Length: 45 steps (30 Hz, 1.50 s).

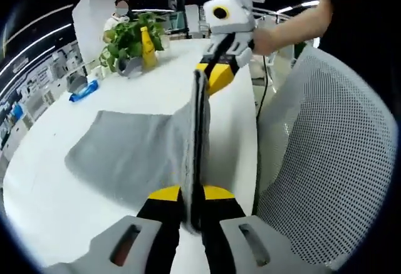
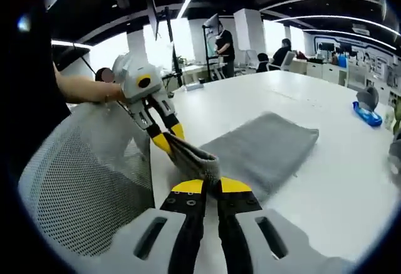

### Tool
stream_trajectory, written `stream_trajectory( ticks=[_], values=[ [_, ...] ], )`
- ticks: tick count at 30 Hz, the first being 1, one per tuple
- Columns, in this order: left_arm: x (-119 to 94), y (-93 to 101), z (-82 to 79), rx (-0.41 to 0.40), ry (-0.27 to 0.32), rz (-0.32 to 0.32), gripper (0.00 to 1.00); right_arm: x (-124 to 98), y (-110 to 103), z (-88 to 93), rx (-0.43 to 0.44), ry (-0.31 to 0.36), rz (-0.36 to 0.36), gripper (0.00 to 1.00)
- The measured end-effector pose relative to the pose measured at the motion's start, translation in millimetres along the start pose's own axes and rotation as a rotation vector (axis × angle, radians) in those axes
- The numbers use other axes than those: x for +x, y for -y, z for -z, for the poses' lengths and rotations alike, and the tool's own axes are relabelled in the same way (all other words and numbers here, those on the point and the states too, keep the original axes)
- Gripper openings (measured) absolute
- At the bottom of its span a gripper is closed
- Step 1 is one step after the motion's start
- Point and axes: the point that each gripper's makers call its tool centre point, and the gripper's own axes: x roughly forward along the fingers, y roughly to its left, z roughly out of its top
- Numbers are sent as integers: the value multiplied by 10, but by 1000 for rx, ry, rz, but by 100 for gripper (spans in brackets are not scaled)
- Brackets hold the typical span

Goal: Fold the towel on the table until its edges align and the towel forms a compact rectangular stack.

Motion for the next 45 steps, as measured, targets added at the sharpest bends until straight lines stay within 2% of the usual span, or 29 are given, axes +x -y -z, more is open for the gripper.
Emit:
stream_trajectory(
  ticks=[4, 5, 7, 9, 12, 14, 15, 17, 19, 21, 23, 26, 28, 34, 40, 42, 45],
  values=[
    [-45, -108, 62, -28, -3, -36, 12, -29, 107, 71, 95, 15, 15, 3],
    [-57, -123, 64, -40, -1, -40, 12, -43, 141, 92, 145, 26, 19, 3],
    [-64, -138, 45, -52, 11, -46, 11, -67, 179, 136, 178, 31, 23, 4],
    [-40, -141, 38, -51, 19, -44, 11, -73, 192, 182, 176, 22, 22, 4],
    [-8, -193, 85, -105, 23, -38, 11, -85, 225, 244, 243, 27, 23, 4],
    [3, -284, 39, -227, 84, -40, 9, -87, 245, 280, 278, 36, 23, 4],
    [-2, -362, -10, -339, 134, -43, 8, -78, 239, 290, 326, 53, 12, 4],
    [-16, -465, -69, -408, 198, -59, 6, -81, 258, 291, 378, 82, 5, 4],
    [-8, -480, -118, -456, 244, -56, 5, -96, 296, 275, 438, 121, 7, 4],
    [27, -435, -96, -440, 219, -49, 5, -112, 311, 318, 448, 115, 5, 4],
    [29, -413, -121, -449, 223, -37, 4, -127, 314, 336, 455, 120, 10, 4],
    [-62, -448, -255, -514, 297, -23, 4, -166, 315, 261, 494, 183, 3, 4],
    [-104, -448, -318, -524, 331, -14, 3, -189, 301, 225, 500, 206, 2, 4],
    [-132, -396, -404, -533, 358, 21, 3, -300, 231, 115, 475, 257, -10, 4],
    [-227, -354, -574, -558, 428, 72, 3, -471, 72, -14, 445, 296, -40, 4],
    [-259, -316, -626, -577, 446, 107, 3, -509, 27, -34, 444, 302, -49, 4],
    [-376, -244, -808, -630, 543, 206, 3, -583, 30, -103, 473, 347, -52, 4]
  ],
)
